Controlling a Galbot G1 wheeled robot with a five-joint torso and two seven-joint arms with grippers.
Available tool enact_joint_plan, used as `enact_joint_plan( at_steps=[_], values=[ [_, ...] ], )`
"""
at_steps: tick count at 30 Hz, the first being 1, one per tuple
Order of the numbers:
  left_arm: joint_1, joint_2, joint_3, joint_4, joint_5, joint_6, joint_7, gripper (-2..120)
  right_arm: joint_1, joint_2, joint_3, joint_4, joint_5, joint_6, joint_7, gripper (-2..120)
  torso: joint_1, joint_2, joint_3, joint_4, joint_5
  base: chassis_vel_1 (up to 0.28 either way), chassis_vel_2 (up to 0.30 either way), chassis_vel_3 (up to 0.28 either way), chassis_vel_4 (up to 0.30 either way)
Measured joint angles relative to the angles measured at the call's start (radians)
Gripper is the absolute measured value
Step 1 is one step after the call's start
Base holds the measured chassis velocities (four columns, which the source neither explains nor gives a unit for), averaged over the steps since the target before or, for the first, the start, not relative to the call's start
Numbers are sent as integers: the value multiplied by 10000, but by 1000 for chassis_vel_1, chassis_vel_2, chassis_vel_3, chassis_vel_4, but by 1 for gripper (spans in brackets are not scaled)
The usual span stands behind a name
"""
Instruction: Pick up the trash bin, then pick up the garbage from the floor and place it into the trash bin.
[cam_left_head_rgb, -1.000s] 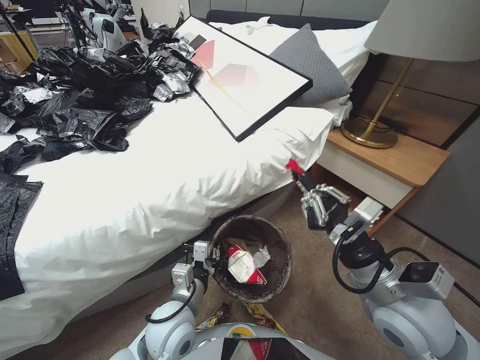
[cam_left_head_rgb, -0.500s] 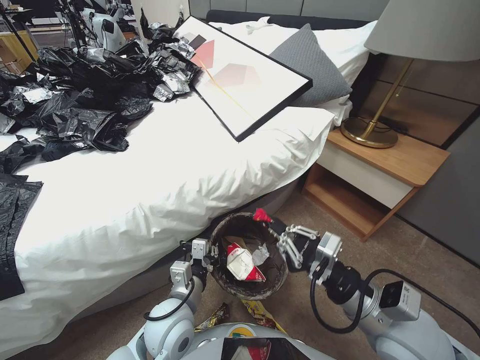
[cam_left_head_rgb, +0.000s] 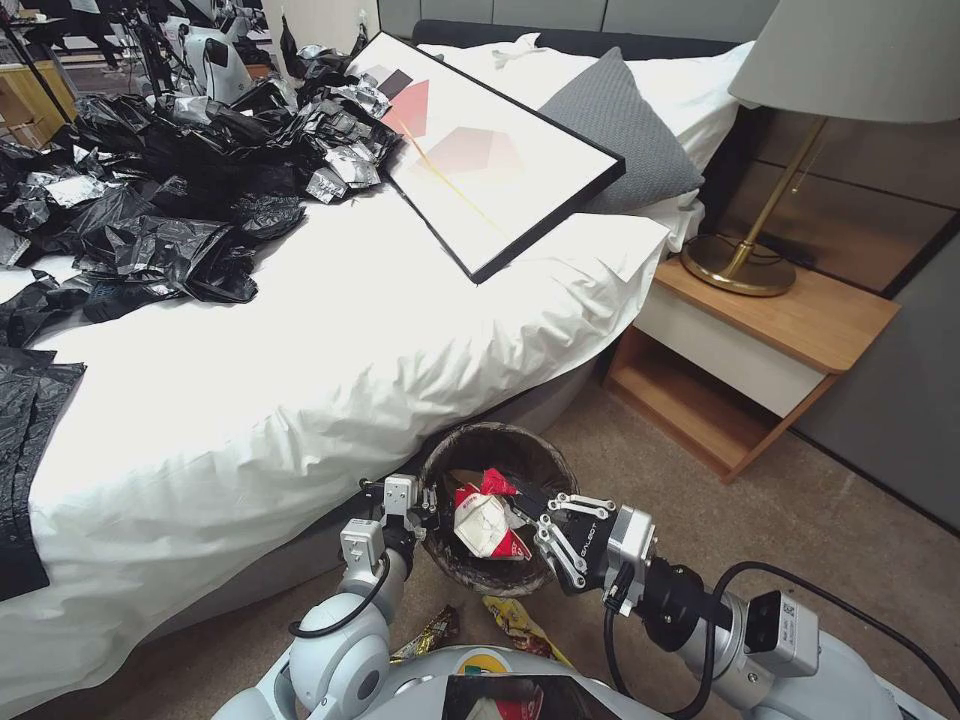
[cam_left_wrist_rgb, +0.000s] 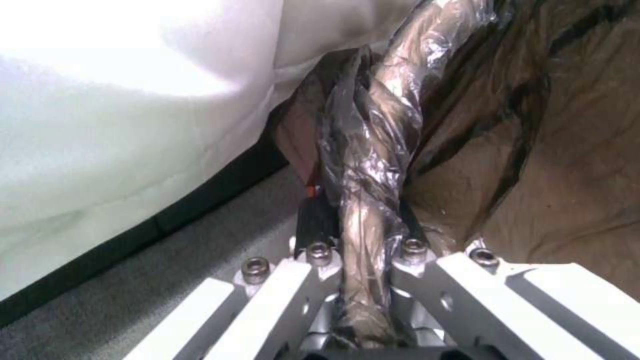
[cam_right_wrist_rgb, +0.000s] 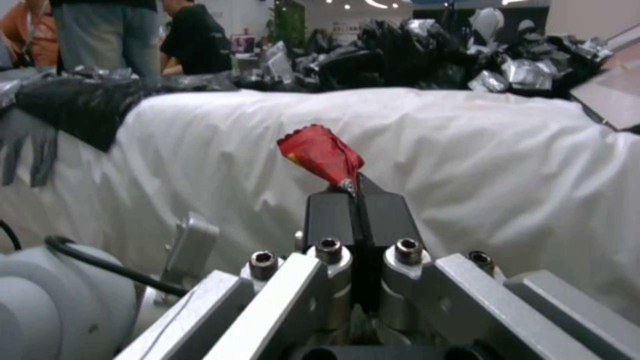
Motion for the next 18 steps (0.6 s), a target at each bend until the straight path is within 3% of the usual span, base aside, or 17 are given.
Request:
enact_joint_plan(
  at_steps=[13,18],
  values=[
    [-24,-12,-4,-23,-26,5,-5,2,941,131,-951,-1535,-68,-4,238,0,0,0,0,-1,2,0,0,0,0],
    [2,-19,0,-58,-26,5,-5,2,1092,262,-1184,-1832,-147,-10,347,19,0,0,0,-1,2,0,0,0,0]
  ],
)
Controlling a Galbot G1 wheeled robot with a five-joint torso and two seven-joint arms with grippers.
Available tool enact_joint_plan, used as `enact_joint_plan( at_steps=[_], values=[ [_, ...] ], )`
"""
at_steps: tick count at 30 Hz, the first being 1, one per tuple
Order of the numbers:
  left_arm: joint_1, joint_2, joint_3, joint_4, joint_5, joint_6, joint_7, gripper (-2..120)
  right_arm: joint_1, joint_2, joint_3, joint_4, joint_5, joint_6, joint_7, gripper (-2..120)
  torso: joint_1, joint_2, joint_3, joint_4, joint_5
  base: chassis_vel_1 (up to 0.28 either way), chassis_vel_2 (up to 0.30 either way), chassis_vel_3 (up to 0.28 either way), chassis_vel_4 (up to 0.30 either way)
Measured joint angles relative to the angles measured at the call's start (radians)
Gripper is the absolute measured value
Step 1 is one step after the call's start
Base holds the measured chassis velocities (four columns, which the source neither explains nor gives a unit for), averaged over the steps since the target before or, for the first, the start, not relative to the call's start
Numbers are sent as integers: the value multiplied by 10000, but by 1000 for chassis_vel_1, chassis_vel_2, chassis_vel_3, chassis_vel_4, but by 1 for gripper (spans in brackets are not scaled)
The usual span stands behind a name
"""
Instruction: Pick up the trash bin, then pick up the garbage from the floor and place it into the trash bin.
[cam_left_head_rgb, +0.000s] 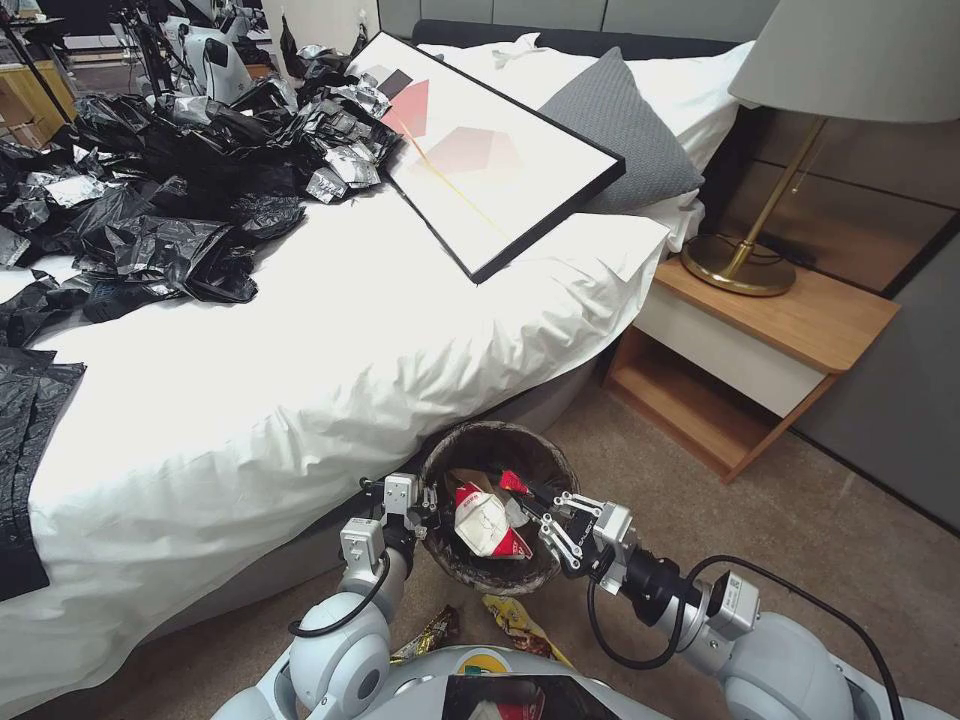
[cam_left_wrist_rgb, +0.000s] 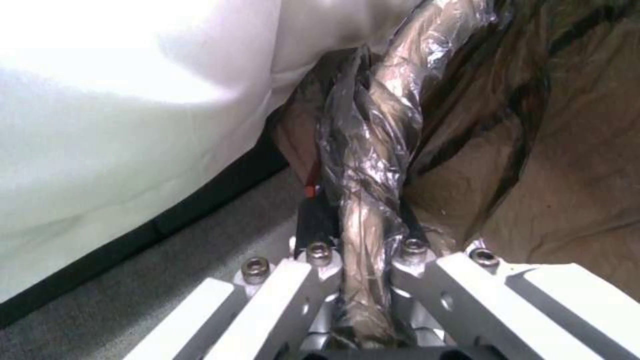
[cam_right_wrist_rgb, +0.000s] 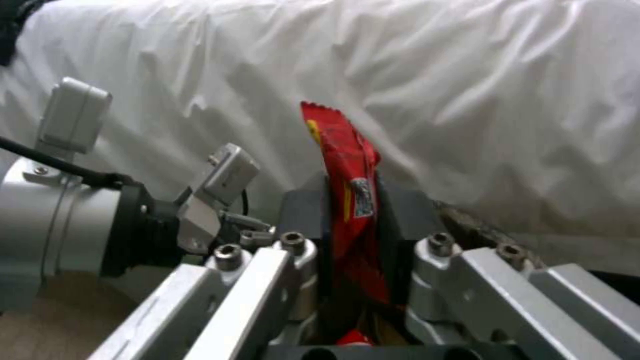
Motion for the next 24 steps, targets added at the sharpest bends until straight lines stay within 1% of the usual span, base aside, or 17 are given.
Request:
enact_joint_plan(
  at_steps=[1,3,4,5,6,7,9,10,12,14,15,17,18,22,24],
  values=[
    [2,-2,2,-3,1,0,0,2,11,29,-20,-31,-12,0,9,22,0,0,0,0,0,0,0,0,0],
    [5,-3,4,-8,5,0,0,2,16,106,-56,-88,-28,0,23,32,0,0,0,0,0,0,0,0,0],
    [5,-3,4,-8,5,0,0,2,16,106,-56,-88,-28,0,23,32,0,0,0,0,0,0,0,0,0],
    [5,-4,4,-11,5,0,0,2,14,129,-59,-99,-32,0,27,36,0,0,0,0,-1,0,0,0,0],
    [6,0,6,-22,5,0,0,2,-1,167,-61,-111,-46,0,30,44,0,0,0,0,0,0,0,0,0],
    [6,0,6,-22,5,0,0,2,-1,167,-61,-111,-46,0,30,44,0,0,0,0,0,0,0,0,0],
    [2,5,7,-31,6,0,0,2,-34,191,-54,-109,-64,0,30,53,0,0,0,0,-1,0,0,0,0],
    [2,5,7,-31,6,0,0,2,-34,191,-54,-109,-64,0,30,53,0,0,0,0,-1,0,0,0,0],
    [1,7,8,-34,6,0,0,2,-48,207,-46,-90,-73,-4,34,62,0,0,0,0,-1,0,0,0,0],
    [6,8,12,-34,11,0,1,2,-68,234,-40,-56,-80,-6,39,74,0,0,0,0,-1,0,0,0,0],
    [6,8,12,-34,11,0,1,2,-68,234,-40,-56,-80,-6,39,74,0,0,0,0,-1,0,0,0,0],
    [10,9,12,-35,13,0,1,2,-92,255,-19,-17,-81,-8,40,82,0,0,0,0,-1,0,0,0,0],
    [10,9,12,-35,13,0,1,2,-92,255,-19,-17,-81,-8,40,82,0,0,0,0,-1,0,0,0,0],
    [17,15,9,-46,16,0,3,2,-105,354,104,110,-83,6,46,99,0,0,0,0,-1,0,0,0,0],
    [22,13,9,-48,16,-1,3,2,-100,395,134,144,-78,13,60,99,0,0,0,0,-1,0,0,0,0]
  ],
)
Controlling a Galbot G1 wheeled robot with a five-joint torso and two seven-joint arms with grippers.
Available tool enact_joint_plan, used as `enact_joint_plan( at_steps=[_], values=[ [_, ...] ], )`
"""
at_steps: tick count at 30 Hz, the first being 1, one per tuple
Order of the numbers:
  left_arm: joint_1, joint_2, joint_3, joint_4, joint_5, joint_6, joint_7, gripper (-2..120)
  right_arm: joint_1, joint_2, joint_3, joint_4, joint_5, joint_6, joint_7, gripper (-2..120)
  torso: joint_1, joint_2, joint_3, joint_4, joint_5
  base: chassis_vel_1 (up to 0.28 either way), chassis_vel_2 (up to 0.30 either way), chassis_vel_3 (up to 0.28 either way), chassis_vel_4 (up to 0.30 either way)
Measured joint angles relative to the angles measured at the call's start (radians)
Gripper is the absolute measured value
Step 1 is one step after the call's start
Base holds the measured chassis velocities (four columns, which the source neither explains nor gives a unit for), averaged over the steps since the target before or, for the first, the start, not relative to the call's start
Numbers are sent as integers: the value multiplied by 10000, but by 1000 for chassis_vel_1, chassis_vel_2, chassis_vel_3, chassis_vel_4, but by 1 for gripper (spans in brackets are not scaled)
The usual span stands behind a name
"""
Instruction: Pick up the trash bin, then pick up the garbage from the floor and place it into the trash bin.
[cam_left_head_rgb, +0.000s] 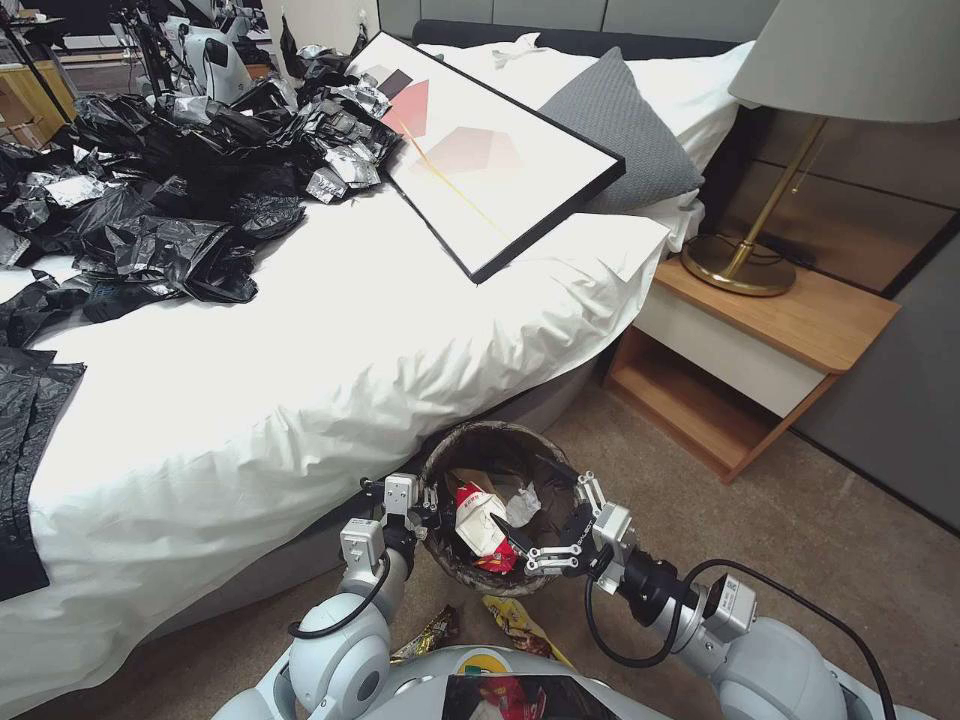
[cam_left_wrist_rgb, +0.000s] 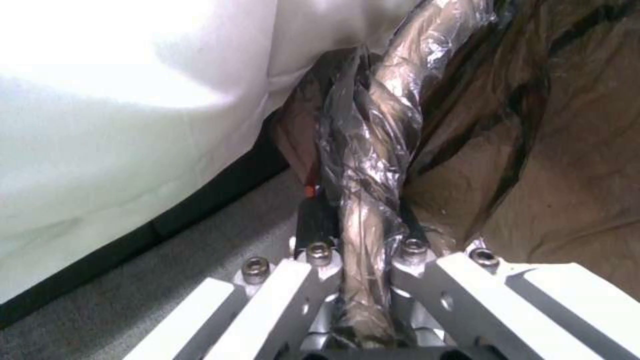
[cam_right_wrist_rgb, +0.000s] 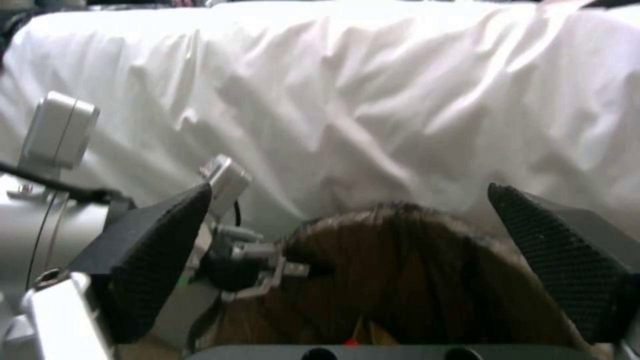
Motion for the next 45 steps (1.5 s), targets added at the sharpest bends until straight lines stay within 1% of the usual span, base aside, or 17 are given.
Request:
enact_joint_plan(
  at_steps=[7,11,14,15,18,19,21,23,24,26,27,31,33,36,38,39,45],
  values=[
    [50,-13,-4,-11,23,-5,3,2,170,634,485,412,104,24,521,100,0,0,0,0,0,0,0,0,0],
    [67,-5,-13,-11,31,-18,9,2,365,1196,945,736,109,-65,1193,100,0,0,0,1,-1,0,0,0,0],
    [83,-7,-35,-11,46,-31,20,2,351,2102,1789,1032,-215,-326,1987,100,0,0,0,0,0,0,0,0,0],
    [83,-7,-35,-11,46,-31,20,2,351,2102,1789,1032,-215,-326,1987,100,0,0,0,0,0,0,0,0,0],
    [78,-8,-60,-9,58,-41,33,2,57,2941,2455,1040,-941,-655,2924,100,0,0,0,0,-1,0,0,0,0],
    [78,-8,-60,-9,58,-41,33,2,57,2941,2455,1040,-941,-655,2924,100,0,0,0,0,-1,0,0,0,0],
    [69,-7,-65,-3,67,-47,37,2,-44,3262,2680,911,-1372,-848,3254,100,0,0,0,0,-3,0,0,0,0],
    [53,-9,-75,7,76,-56,42,2,-118,3954,3080,467,-2300,-1132,3915,100,0,0,0,1,1,0,0,0,0],
    [53,-9,-75,7,76,-56,42,2,-118,3954,3080,467,-2300,-1132,3915,100,0,0,0,1,1,0,0,0,0],
    [52,-8,-90,8,77,-60,45,2,-152,4484,3311,177,-2750,-1188,4201,100,0,0,0,1,0,0,0,0,0],
    [52,2,-123,8,77,-65,55,2,-203,5065,3450,-62,-3089,-1230,4444,100,0,0,0,-1,0,0,0,0,0],
    [54,2,-132,8,77,-69,53,2,-227,5316,3474,-151,-3208,-1215,4520,100,0,0,0,-1,-1,0,0,0,0],
    [59,4,-172,6,78,-87,60,2,-352,6082,3484,-504,-3664,-1038,4739,100,0,0,0,-2,0,0,0,0,0],
    [63,-2,-196,3,77,-96,65,2,-440,6543,3471,-860,-4005,-820,4835,100,0,0,0,-1,-2,0,0,0,0],
    [63,-2,-196,3,77,-96,65,2,-440,6543,3471,-860,-4005,-820,4835,100,0,0,0,-1,-2,0,0,0,0],
    [64,-11,-207,3,77,-107,68,2,-456,6999,3390,-1379,-4384,-568,4947,100,0,0,0,-1,0,0,0,0,0],
    [64,-33,-240,2,77,-115,68,2,-453,7250,3305,-1991,-4648,-302,4971,100,0,0,0,0,0,0,0,0,0]
  ],
)
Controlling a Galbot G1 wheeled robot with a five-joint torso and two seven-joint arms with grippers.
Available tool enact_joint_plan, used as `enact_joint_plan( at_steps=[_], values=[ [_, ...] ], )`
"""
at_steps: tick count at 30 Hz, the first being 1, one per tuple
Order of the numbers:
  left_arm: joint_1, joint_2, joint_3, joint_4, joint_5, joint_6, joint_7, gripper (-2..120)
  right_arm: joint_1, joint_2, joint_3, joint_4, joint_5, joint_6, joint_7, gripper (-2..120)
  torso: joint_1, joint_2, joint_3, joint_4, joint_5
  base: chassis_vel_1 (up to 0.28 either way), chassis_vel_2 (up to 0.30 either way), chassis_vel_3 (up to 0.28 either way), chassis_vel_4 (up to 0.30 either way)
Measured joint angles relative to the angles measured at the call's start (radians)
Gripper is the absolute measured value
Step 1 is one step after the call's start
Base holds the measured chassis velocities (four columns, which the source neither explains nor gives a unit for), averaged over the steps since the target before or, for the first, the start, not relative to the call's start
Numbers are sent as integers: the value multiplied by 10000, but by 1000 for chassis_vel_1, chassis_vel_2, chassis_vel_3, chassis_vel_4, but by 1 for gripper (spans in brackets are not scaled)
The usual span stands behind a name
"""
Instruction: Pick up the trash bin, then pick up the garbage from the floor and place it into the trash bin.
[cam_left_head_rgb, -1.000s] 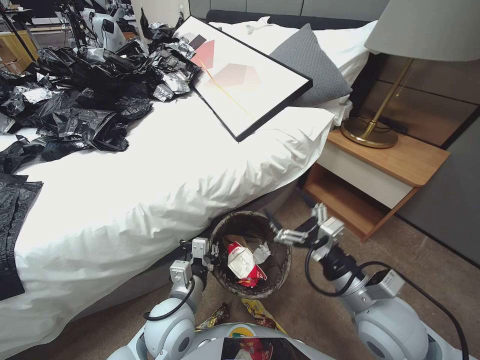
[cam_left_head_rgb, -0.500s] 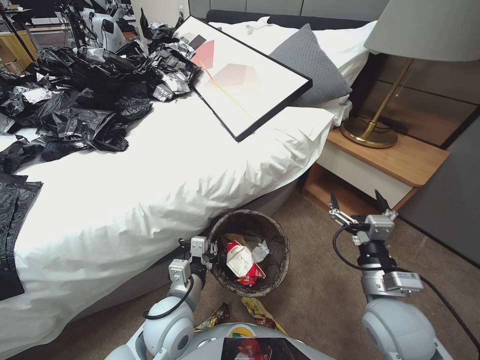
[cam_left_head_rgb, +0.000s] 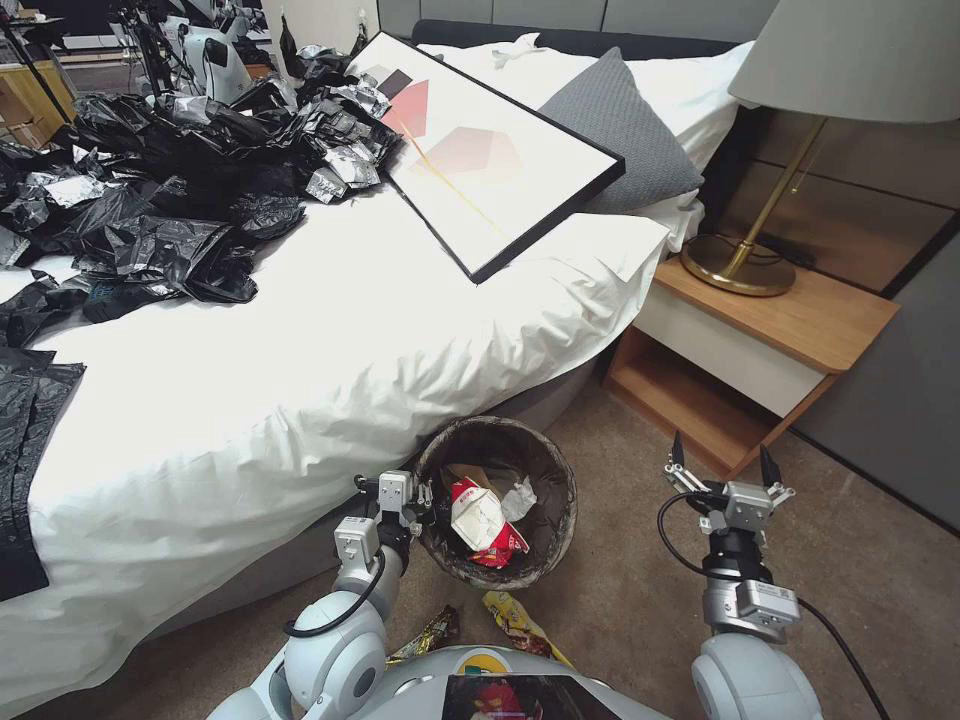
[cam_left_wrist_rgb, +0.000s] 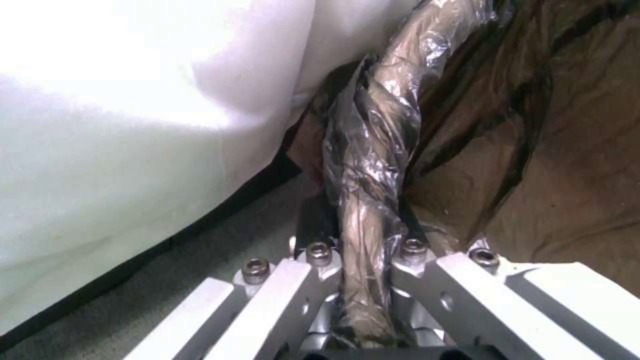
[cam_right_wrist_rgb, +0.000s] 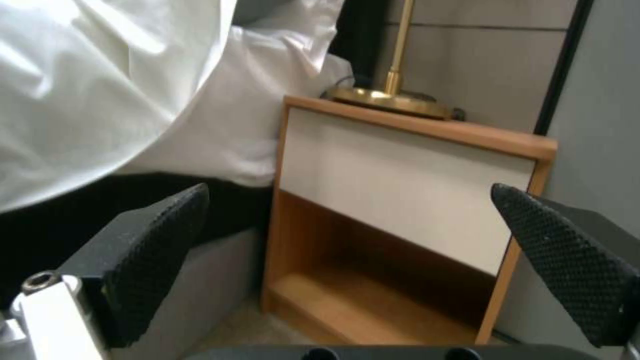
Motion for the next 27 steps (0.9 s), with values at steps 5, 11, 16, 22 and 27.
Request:
enact_joint_plan(
  at_steps=[5,11,16,22,27],
  values=[
    [11,-17,-2,0,1,-4,-1,2,10,36,-131,-182,-94,57,-2,100,0,0,0,0,0,0,0,0,0],
    [1,-26,-26,-12,-1,-4,-6,2,66,-53,-241,-212,-128,47,-26,100,0,0,0,0,0,0,0,0,0],
    [-12,-35,-33,-12,-10,-4,-10,2,93,-100,-250,-234,-128,38,-37,100,0,0,0,0,0,0,0,0,0],
    [-32,-36,-22,-8,-23,-1,-13,2,117,-137,-252,-244,-123,17,-47,100,0,0,0,0,0,0,0,0,0],
    [-56,-37,-9,5,-35,4,-13,2,133,-170,-246,-246,-120,-5,-51,100,0,0,0,0,1,0,0,0,0]
  ],
)
